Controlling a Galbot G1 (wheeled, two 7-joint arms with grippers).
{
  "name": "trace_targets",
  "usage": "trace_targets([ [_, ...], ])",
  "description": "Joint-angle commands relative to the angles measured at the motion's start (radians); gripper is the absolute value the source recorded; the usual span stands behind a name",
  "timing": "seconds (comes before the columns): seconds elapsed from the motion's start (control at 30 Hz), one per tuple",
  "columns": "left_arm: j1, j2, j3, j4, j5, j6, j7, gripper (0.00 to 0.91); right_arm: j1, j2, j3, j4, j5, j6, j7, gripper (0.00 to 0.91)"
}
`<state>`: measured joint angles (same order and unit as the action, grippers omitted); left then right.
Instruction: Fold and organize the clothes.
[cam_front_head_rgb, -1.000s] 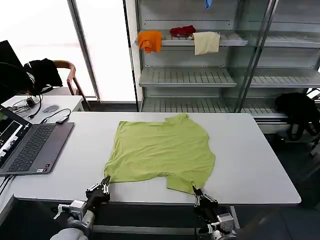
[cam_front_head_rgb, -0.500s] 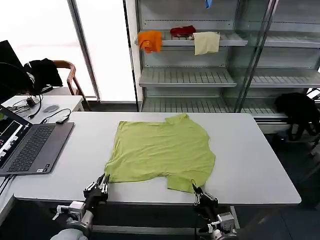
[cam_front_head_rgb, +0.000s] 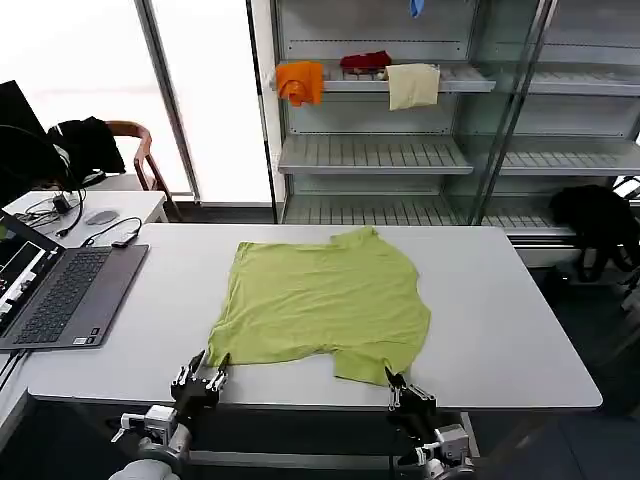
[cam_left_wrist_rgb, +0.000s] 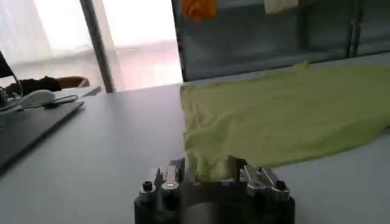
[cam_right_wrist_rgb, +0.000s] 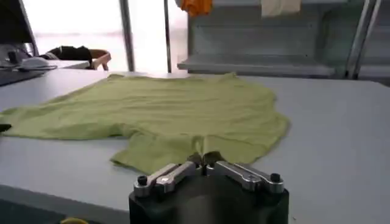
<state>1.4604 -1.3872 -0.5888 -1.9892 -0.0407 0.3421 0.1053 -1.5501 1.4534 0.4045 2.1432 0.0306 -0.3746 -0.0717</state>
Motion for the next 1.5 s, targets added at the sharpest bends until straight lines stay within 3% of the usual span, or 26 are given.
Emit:
trace_targets([
  [0.03,0.004,0.0,0.004,0.001,-0.008,0.017,0.01,0.0,0.0,0.0,0.0,0.002,0.002,0.001,0.0,0.0],
  [0.43,-0.031,-0.004,-0.013,-0.049,-0.099,0.016,0.025,0.0,0.032,0.016,0.038,0.023,0.044,0.004,-0.016,0.0],
  [0.73,-0.157,-0.011,-0.014,-0.054,-0.185,0.095,0.061,0.0,0.212,0.032,0.068,-0.007,0.076,-0.095,-0.022,0.0],
  [1.0,-0.288,-0.029,-0.009,0.037,-0.222,0.16,0.035,0.0,0.386,0.021,0.074,-0.119,0.116,-0.147,-0.018,0.0],
  [1.5,-0.421,-0.039,0.004,0.177,-0.21,0.173,0.004,0.0,0.606,0.036,0.041,-0.368,0.08,-0.151,-0.021,0.0],
])
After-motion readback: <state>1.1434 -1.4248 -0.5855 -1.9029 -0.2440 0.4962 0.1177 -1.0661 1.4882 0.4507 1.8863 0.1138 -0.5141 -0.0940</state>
